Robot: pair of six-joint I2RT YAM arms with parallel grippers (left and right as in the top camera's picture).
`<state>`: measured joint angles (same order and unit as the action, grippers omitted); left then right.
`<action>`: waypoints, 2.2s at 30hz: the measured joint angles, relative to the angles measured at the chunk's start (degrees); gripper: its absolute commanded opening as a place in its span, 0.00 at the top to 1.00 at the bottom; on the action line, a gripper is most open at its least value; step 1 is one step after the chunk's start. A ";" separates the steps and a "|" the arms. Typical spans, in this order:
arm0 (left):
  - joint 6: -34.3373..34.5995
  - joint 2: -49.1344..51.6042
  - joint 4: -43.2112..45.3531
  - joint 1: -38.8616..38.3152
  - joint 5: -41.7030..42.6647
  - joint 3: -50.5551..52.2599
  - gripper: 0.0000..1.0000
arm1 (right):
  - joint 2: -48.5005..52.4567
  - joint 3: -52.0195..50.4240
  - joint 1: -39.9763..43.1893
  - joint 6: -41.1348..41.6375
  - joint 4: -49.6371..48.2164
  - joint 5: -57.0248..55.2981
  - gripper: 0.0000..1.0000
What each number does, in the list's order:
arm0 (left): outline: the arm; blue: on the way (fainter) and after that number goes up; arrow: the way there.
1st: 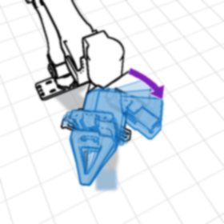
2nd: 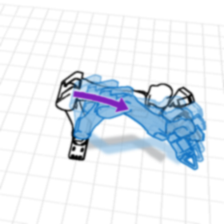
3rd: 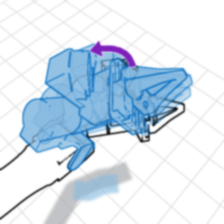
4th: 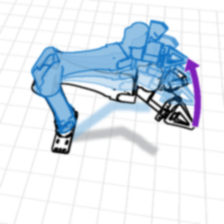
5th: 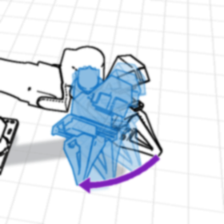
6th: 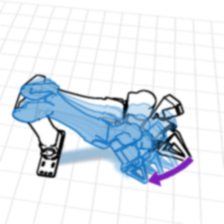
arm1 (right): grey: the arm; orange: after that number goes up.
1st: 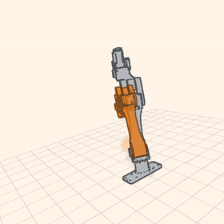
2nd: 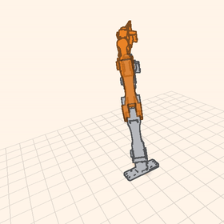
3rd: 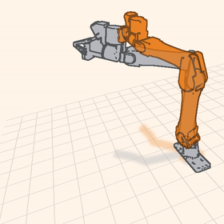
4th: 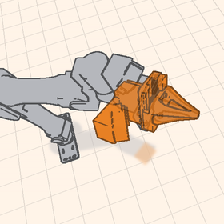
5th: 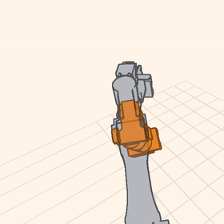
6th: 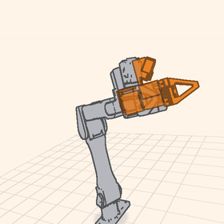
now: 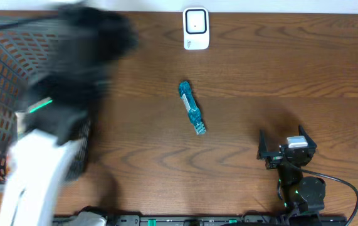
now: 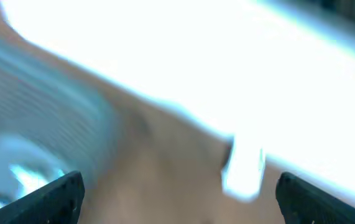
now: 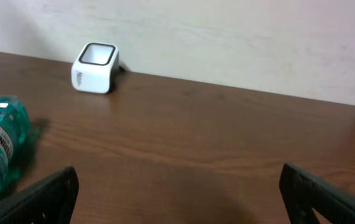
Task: Scan the item barcode
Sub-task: 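Reach the left gripper back into the basket toward the green wipes pack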
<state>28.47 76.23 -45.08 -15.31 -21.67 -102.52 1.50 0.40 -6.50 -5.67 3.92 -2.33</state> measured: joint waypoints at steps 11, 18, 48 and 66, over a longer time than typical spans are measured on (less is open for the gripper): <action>1.57 2.14 -10.16 45.97 14.49 -3.72 0.02 | -0.02 0.00 0.02 -0.02 0.00 0.02 0.01; 3.45 21.68 -16.85 50.60 31.15 -2.08 0.02 | 0.00 0.00 0.02 -0.02 0.00 0.00 0.01; -8.31 47.19 -26.47 40.00 29.79 -0.85 0.05 | 0.00 0.00 0.02 0.00 0.00 0.00 0.01; -18.51 47.19 -17.55 35.71 28.83 -0.79 0.19 | 0.00 0.00 0.02 -0.02 0.00 0.00 0.01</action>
<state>9.96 123.42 -62.63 20.40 7.16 -103.31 1.50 0.40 -6.48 -5.69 3.92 -2.33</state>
